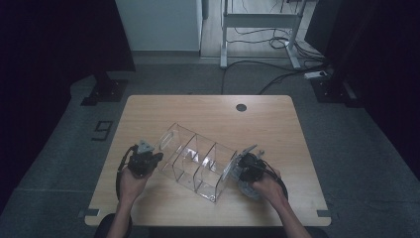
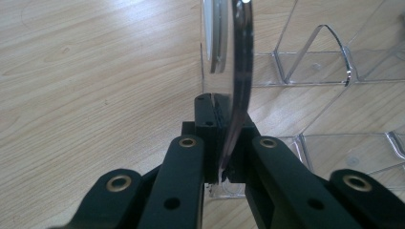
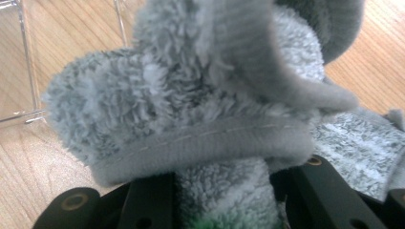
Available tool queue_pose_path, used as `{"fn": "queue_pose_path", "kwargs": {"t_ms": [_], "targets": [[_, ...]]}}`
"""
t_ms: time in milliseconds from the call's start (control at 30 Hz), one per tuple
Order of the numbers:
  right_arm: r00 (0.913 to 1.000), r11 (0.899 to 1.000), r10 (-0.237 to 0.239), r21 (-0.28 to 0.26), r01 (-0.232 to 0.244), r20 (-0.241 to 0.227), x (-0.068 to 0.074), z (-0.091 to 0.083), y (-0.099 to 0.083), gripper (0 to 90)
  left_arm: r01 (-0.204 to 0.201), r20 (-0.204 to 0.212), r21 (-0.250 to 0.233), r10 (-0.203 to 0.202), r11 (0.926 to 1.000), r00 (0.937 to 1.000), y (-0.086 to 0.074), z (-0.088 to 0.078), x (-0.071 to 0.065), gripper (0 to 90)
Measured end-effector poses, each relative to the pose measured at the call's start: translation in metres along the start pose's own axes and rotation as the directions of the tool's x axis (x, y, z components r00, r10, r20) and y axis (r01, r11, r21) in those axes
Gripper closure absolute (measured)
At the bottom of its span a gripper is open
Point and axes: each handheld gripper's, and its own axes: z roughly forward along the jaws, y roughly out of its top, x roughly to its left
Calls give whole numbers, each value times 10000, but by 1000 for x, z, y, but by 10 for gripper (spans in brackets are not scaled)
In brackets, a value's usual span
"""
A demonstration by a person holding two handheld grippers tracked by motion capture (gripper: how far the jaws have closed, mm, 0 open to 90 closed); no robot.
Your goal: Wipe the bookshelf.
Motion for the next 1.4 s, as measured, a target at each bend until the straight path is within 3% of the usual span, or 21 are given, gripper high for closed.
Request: {"fn": "queue_pose_path", "kwargs": {"t_ms": [100, 300, 700, 1400], "targets": [[9999, 10000, 83, -36, -83, -107, -1, 0, -1, 641, 20, -10, -8, -20, 10000, 10000, 0, 0, 0, 869], [9994, 9994, -341, -103, 341, -26, 3, -2, -2, 640, 23, -171, 5, -22, 10000, 9999, 0, 0, -2, 871], [9956, 9959, -910, -33, 909, -237, 24, -5, -5, 636, 75, -270, 18, -74, 10000, 9996, 0, 1, -3, 871], [9780, 9871, -1599, -94, 1601, -1342, 61, -12, -15, 630, 152, -427, 70, -148, 9999, 9990, 1, 1, -5, 871]]}}
